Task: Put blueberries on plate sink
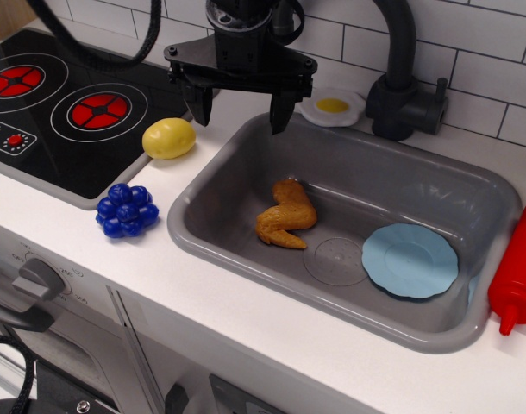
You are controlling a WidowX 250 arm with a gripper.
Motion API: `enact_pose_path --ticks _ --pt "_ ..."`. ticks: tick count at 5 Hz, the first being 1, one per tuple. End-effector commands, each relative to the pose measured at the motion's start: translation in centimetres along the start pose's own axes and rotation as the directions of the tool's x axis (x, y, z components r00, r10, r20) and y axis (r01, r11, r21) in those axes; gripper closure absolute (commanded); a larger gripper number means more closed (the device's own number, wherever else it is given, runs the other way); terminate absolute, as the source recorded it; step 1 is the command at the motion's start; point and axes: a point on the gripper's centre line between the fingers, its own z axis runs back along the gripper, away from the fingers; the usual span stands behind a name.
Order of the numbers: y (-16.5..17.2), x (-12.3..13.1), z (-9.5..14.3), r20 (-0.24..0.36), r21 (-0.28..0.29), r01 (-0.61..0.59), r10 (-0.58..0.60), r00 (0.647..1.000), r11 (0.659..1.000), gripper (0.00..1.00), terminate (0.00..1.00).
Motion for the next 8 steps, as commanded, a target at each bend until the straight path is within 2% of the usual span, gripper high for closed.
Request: enact_pose_path --ticks 1,3,5,6,8 --pt "0.0 0.0 0.0 0.000 0.000 0.000 0.000 1.000 1.000 0.00 0.00" --pt "2.1 -1.6 2.0 0.018 -0.040 0.055 -0.054 0.998 0.998 0.00 0.00" --pt "4.8 -3.4 3.6 -0.004 -0.054 0.106 -0.106 0.994 0.993 0.00 0.00" --pt "6.9 -3.9 2.7 -0.068 -0.020 0.112 -0.113 0.991 0.994 0.00 0.00" --pt "8.9 -4.9 0.2 -0.057 0.000 0.128 -0.128 0.990 0.992 0.00 0.00"
